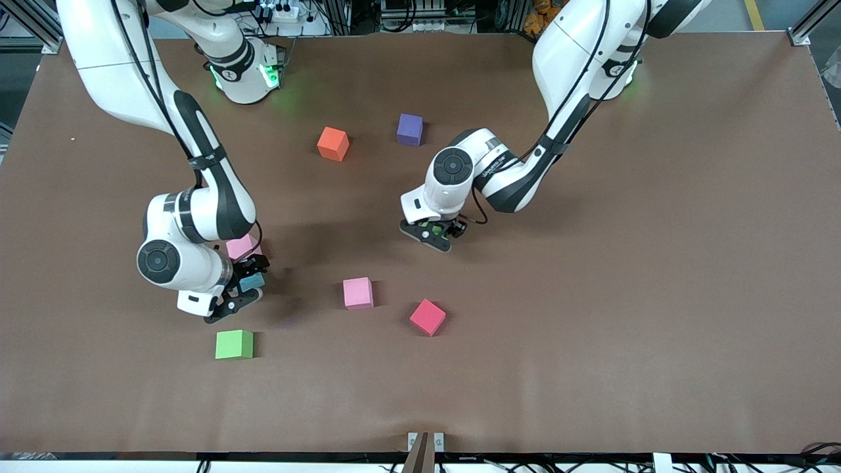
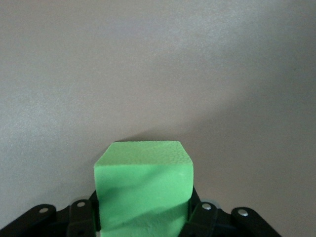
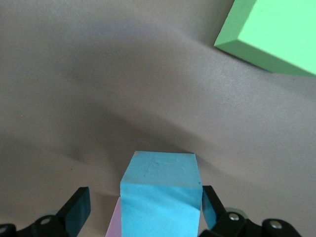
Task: Arrange blocks into number 1
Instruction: 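Carry green to purple with the left gripper while the right gripper lifts cyan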
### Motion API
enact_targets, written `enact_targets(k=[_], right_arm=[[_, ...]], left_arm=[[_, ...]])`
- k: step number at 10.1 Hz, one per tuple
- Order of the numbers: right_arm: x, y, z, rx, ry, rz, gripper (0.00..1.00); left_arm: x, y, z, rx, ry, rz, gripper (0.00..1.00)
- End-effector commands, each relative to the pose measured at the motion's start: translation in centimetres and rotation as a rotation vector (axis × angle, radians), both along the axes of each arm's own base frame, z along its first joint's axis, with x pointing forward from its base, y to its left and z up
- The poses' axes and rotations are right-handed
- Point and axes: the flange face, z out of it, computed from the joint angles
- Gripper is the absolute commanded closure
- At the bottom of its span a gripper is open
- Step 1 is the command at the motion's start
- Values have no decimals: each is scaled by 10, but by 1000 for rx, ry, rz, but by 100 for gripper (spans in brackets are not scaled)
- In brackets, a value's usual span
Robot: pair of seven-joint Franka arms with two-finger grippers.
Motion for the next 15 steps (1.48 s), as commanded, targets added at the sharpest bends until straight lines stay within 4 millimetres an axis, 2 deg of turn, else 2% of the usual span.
enact_targets(k=[1,3,5,6,7,8,9,10,12,14,15], right_arm=[[-3,-6,-6,-5,2,7,0],[-3,-11,-12,-6,8,-1,0],[-5,-19,-21,-9,31,-13,0],[-5,-20,-23,-10,36,-16,0],[-4,-23,-21,-8,33,-20,17],[-4,-28,-21,-2,35,3,88],[-3,-35,-21,15,37,70,100],[-3,-49,-26,31,43,103,100],[0,-53,-19,55,33,124,100],[5,-42,6,57,4,133,100],[10,-21,23,61,13,145,100]], left_arm=[[-10,-10,12,25,-6,166,100],[-40,-30,22,68,54,379,100],[-58,-40,33,77,68,413,100],[-68,-43,32,81,77,402,100],[-75,-45,33,83,79,401,100],[-86,-49,30,93,80,395,100],[-97,-55,29,99,66,377,100],[-107,-59,26,105,65,378,100],[-125,-66,23,109,84,380,100],[-133,-68,19,112,74,357,100],[-143,-70,14,104,71,341,100]])
